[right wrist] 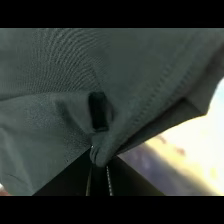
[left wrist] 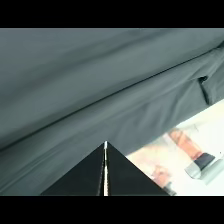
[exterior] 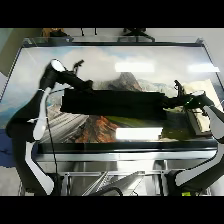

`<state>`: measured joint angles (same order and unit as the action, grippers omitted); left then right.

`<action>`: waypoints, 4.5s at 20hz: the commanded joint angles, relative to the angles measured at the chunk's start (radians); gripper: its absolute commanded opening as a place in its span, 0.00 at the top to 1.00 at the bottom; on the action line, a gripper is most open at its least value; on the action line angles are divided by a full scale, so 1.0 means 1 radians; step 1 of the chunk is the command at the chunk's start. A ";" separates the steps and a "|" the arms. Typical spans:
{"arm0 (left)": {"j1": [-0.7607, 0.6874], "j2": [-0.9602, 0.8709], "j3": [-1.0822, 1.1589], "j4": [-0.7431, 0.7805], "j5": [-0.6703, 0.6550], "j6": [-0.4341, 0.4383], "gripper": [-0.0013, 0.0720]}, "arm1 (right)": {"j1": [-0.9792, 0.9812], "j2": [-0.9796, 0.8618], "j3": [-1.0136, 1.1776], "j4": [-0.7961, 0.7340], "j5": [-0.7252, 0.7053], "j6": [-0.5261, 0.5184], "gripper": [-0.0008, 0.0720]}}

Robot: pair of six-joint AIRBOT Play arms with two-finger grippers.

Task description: Fold the shirts.

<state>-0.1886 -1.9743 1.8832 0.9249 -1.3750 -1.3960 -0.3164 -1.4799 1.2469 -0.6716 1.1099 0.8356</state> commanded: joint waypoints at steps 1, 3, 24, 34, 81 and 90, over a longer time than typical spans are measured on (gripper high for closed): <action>-0.152 0.000 -0.094 -0.009 0.200 0.008 0.96 | 0.006 0.048 0.097 0.048 0.081 0.017 0.96; -0.242 -0.002 -0.145 -0.010 0.341 0.005 0.96 | 0.006 0.117 0.187 0.095 0.178 0.045 0.96; -0.252 0.169 0.131 -0.011 -0.009 -0.152 0.96 | 0.128 0.340 0.357 0.203 0.358 0.202 0.96; 0.216 0.706 0.125 -0.010 -0.099 -0.113 0.96 | 0.813 -0.049 0.357 0.212 -0.357 0.227 0.47; 0.227 0.928 -0.238 -0.003 -0.021 -0.059 0.96 | -0.149 0.007 0.742 0.414 -0.095 0.447 0.96; 0.227 0.928 -0.238 -0.003 -0.039 -0.059 0.96 | -0.473 0.028 0.742 0.153 0.130 0.892 0.96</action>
<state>0.0372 -1.0458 1.6459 0.9222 -1.4101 -1.4548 -0.7120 -1.4654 1.9846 -0.4179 1.1568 1.5528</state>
